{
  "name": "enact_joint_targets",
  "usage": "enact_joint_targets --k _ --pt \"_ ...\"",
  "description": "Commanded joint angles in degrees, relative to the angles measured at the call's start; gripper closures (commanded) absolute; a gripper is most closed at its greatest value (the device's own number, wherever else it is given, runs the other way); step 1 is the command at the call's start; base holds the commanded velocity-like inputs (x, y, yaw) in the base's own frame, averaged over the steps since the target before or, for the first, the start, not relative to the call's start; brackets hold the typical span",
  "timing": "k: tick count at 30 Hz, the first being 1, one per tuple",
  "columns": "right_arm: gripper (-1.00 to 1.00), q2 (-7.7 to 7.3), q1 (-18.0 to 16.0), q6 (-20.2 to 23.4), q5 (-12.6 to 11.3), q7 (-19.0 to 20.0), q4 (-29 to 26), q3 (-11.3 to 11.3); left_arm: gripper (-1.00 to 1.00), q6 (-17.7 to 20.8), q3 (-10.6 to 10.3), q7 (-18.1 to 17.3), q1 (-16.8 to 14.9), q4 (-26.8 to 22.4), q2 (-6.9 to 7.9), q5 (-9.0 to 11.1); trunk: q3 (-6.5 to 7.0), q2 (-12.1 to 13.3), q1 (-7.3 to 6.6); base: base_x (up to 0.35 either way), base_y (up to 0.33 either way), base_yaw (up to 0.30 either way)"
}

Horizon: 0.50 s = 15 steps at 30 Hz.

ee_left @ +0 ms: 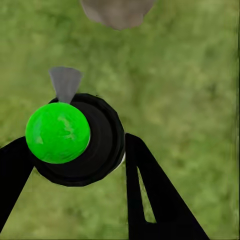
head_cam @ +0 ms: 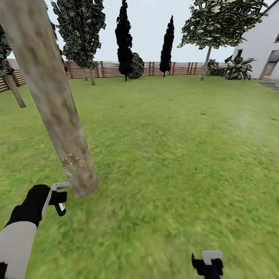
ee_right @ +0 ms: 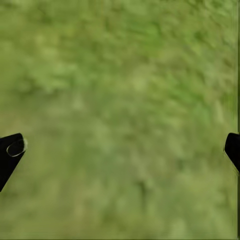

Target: In the garden, pick up the pesticide atomizer on the floor and spray pesticide onto both trees until each tree trunk is fully covered.

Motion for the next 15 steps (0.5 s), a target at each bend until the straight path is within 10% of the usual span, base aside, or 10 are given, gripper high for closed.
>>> enact_joint_targets --k 1,15 --pt "-1.00 0.00 0.00 0.00 0.00 0.00 0.00 -0.01 1.00 -0.07 1.00 0.03 0.00 0.13 -0.02 0.23 0.00 0.00 0.00 0.229 -0.197 0.000" --pt "-1.00 0.05 0.00 0.00 0.00 0.00 0.00 0.06 1.00 -3.08 1.96 4.59 0.04 4.03 -0.03 0.22 0.00 0.00 0.00 0.110 -0.238 0.045"
